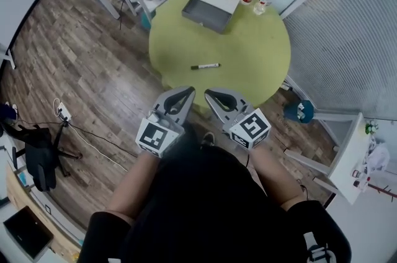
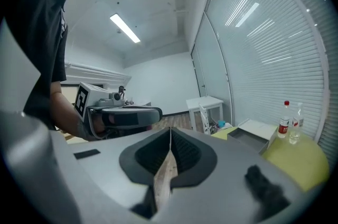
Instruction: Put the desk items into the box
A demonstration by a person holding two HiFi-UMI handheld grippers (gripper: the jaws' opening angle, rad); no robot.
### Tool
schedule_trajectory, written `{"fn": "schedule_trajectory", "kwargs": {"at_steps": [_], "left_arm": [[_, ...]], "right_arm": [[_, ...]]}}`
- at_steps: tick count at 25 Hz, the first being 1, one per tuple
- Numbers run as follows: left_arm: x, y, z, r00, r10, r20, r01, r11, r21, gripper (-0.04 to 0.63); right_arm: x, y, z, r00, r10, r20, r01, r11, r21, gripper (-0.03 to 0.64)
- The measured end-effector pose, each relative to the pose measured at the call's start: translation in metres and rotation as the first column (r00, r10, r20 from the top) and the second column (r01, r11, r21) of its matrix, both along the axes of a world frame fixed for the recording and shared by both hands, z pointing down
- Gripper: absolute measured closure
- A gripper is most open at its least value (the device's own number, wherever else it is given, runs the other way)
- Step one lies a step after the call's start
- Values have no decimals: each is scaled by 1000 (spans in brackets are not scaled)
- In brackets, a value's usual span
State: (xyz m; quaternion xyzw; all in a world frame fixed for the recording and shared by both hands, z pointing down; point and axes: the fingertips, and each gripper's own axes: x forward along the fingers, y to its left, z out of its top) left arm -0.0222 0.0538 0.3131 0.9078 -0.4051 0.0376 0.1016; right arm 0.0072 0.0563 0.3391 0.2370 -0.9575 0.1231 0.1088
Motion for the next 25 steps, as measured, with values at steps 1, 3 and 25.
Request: {"fn": "schedule_trajectory", "kwargs": {"at_steps": [1,3,25], "left_arm": [[-5,-9,3,1000,13,-1,-13,1000,-4,583],[-16,-27,11,999,39,0,-39,999,-10,583],[-31,-149,140,986,167,18,-167,986,-25,583]], "right_arm": [[-5,-9,5,1000,8,-6,-8,1000,-8,600],[-15,-27,15,999,27,-22,-27,999,-26,600],[2,-136,209,909,-38,-415,-38,984,-173,598]]}}
